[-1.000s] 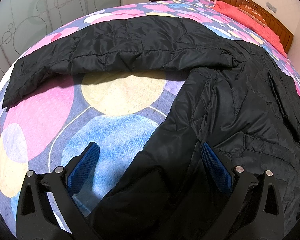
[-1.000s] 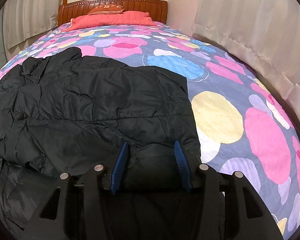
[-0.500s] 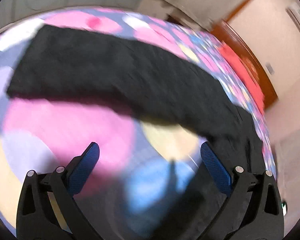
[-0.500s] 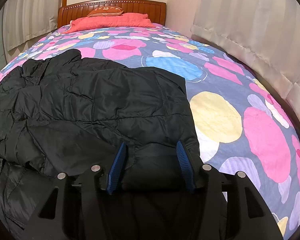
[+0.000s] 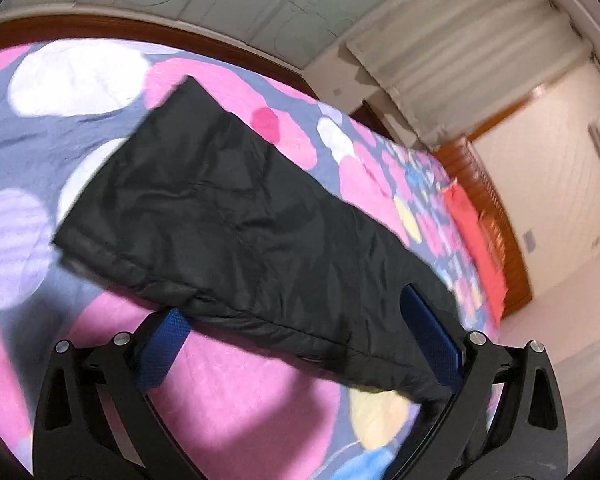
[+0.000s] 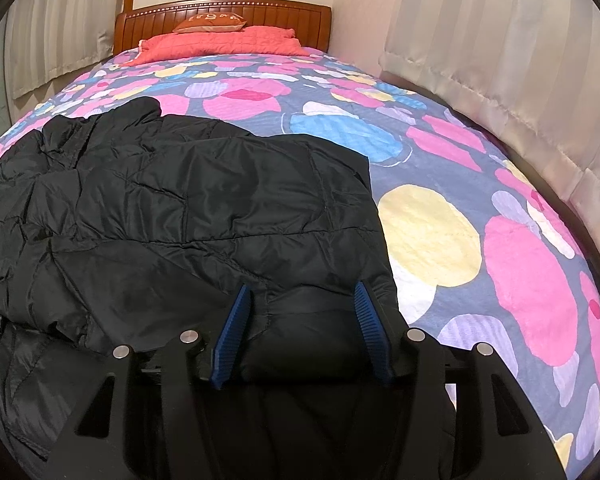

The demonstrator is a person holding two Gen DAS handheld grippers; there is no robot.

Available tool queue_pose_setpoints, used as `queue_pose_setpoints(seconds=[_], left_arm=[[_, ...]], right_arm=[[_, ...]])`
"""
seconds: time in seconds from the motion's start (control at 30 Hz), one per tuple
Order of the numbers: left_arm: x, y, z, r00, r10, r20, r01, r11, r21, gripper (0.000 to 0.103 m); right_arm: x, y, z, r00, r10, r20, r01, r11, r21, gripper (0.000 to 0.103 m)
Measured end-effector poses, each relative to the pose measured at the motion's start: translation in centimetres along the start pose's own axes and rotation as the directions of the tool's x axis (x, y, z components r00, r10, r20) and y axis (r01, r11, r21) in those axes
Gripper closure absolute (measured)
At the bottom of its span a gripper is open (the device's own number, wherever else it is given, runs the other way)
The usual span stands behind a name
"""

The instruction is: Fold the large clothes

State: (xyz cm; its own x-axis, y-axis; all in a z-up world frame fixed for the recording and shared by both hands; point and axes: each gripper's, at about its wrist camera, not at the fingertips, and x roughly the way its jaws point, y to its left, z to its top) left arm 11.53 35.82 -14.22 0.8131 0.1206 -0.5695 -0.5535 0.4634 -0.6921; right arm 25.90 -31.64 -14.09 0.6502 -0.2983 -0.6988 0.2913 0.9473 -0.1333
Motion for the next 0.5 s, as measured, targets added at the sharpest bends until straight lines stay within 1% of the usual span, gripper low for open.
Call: queue_pose_setpoints(seconds=[0.07, 0.1, 0.13, 0.17, 0.2, 0.27, 0.3, 0.33, 0.37, 0.4, 0.43, 0.47, 0.5], left_arm=[[-1.9, 1.3, -0.3, 0.999, 0.016, 0.047, -0.012, 0.997, -0.077, 0.003], [-2.1, 1.4, -0.6, 0.997, 0.039, 0.073, -0.031, 0.994, -0.108, 0.003], [-2.9, 2.2, -0.5, 0.993, 0.060, 0.105, -0.045, 0.990, -0.134, 0.003], [-3.2, 2.7, -0.3, 0.990, 0.064, 0.128, -0.046, 0.989, -0.140, 0.003], [-3.2, 3.0, -0.1, 0.988, 0.077, 0.131, -0.060, 0.990, -0.130, 0.003], [-2.2, 2.2, 0.7, 0.987, 0.119, 0.104, -0.112, 0.991, -0.070, 0.003], [-1.8, 1.9, 1.0, 0.988, 0.116, 0.105, -0.111, 0.993, -0.047, 0.003], [-1.6, 1.8, 1.2, 0.989, 0.099, 0.106, -0.095, 0.995, -0.043, 0.003], [-1.5, 1.9, 1.3, 0.990, 0.088, 0.114, -0.082, 0.995, -0.052, 0.006], [-1.7, 2.1, 1.5, 0.988, 0.086, 0.127, -0.078, 0.995, -0.065, 0.012], [-1.8, 2.4, 1.5, 0.987, 0.093, 0.130, -0.083, 0.993, -0.081, 0.028], [-1.8, 2.6, 1.4, 0.987, 0.098, 0.126, -0.087, 0.992, -0.091, 0.039], [-2.1, 2.9, 1.5, 0.986, 0.096, 0.134, -0.084, 0.992, -0.097, 0.045]], right_arm=[[0.0, 0.0, 0.0, 1.000, 0.000, 0.000, 0.000, 1.000, -0.001, 0.048], [0.0, 0.0, 0.0, 1.000, -0.001, 0.000, 0.001, 1.000, -0.001, 0.048], [0.0, 0.0, 0.0, 1.000, -0.001, 0.000, 0.001, 1.000, -0.002, 0.048], [0.0, 0.0, 0.0, 1.000, -0.001, 0.001, 0.001, 1.000, -0.002, 0.048], [0.0, 0.0, 0.0, 1.000, 0.000, 0.001, 0.000, 1.000, -0.002, 0.048], [0.0, 0.0, 0.0, 1.000, -0.001, 0.001, 0.001, 1.000, -0.001, 0.048], [0.0, 0.0, 0.0, 1.000, -0.001, 0.001, 0.001, 1.000, -0.001, 0.048], [0.1, -0.2, 0.0, 1.000, -0.002, 0.001, 0.002, 1.000, -0.001, 0.048], [0.0, 0.0, 0.0, 1.000, -0.001, 0.001, 0.001, 1.000, -0.001, 0.048], [0.0, 0.0, 0.0, 1.000, -0.001, 0.001, 0.001, 1.000, -0.002, 0.048], [0.1, -0.2, 0.0, 1.000, -0.002, 0.001, 0.002, 1.000, -0.002, 0.048], [0.1, -0.1, 0.0, 1.000, -0.002, 0.001, 0.002, 1.000, -0.002, 0.048], [0.1, 0.0, 0.0, 1.000, -0.002, 0.001, 0.002, 1.000, -0.002, 0.048]])
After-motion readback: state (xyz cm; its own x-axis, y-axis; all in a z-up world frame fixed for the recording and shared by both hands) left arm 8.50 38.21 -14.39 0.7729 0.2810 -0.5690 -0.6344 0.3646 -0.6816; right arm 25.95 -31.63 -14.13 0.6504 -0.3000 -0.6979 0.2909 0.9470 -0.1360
